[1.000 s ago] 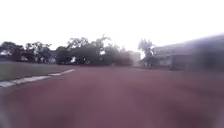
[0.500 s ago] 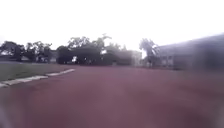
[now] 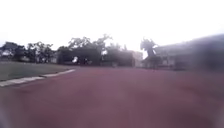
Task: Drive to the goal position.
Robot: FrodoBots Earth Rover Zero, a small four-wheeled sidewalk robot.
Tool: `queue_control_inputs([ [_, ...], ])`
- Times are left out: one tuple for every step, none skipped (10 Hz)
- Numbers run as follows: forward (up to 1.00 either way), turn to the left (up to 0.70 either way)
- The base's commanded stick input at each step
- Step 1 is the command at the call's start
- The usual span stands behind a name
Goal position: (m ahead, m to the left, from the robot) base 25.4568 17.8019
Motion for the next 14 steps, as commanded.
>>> queue_control_inputs([
  [0.70, 0.02],
  [0.70, 0.02],
  [0.70, 0.02],
  [0.70, 0.02],
  [0.70, 0.02],
  [0.70, 0.02],
  [0.70, 0.02],
  [0.70, 0.02],
  [0.70, 0.02],
  [0.70, 0.02],
  [0.70, 0.00],
  [0.70, 0.00],
  [0.70, 0.00],
  [0.70, 0.00],
])
